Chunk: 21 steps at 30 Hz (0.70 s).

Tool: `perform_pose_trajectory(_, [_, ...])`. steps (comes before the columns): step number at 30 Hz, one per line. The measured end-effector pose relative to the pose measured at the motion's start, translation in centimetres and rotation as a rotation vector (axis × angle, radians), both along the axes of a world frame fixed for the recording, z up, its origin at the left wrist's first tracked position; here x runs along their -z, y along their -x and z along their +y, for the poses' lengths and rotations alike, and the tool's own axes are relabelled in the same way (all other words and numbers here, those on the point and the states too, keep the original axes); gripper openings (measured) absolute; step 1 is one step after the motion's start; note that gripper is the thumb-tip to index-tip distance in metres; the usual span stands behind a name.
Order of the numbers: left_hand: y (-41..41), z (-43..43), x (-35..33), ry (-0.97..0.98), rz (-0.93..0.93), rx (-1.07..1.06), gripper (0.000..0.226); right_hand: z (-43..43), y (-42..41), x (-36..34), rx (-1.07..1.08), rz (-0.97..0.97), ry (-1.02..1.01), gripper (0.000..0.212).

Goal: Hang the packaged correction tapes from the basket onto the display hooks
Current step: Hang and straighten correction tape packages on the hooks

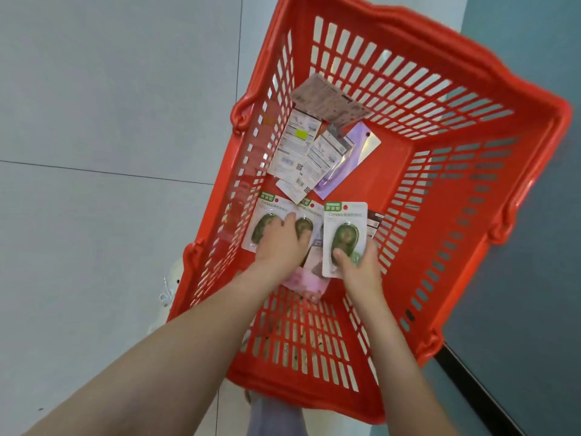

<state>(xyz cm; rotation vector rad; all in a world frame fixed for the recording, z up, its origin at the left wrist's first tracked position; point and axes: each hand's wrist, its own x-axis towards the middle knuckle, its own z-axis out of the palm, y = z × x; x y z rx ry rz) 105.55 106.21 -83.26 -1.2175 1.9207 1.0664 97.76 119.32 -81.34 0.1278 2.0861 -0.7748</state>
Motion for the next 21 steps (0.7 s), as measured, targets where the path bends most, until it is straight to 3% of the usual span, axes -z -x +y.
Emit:
perform_pose_trajectory(2, [-0.5, 1.3, 2.0, 0.182, -0.100, 0.319, 0.061, 0.7, 0.2, 2.6, -0.031, 0.032, -0.107, 0.064])
perform_pose_trajectory(4, [-0.6, 3.3, 4.1, 0.296, -0.080, 0.499, 0.083, 0.4, -0.1, 4.3, -0.087, 0.051, -0.258, 0.072])
perform_pose_trajectory(8, [-1.2, 4.4, 6.6, 0.429, -0.019, 0.552, 0.082, -0.9, -2.0, 4.6, -0.424, 0.376, -0.418, 0.077])
perform_pose_trajectory(11, [-1.3, 3.4, 6.2, 0.528, -0.013, 0.588, 0.067, -1.0, -2.8, 5.0, -0.562, 0.396, -0.479, 0.079])
perform_pose_trajectory(16, [-0.5, 1.6, 2.0, 0.519, 0.097, 0.600, 0.058, -1.3, -0.4, 1.4, -0.446, 0.266, -0.411, 0.083])
perform_pose_trajectory(21, [1.7, -1.3, -8.2, 0.557, 0.298, 0.592, 0.047, -2.3, 1.0, -9.6, -0.237, 0.298, -0.333, 0.076])
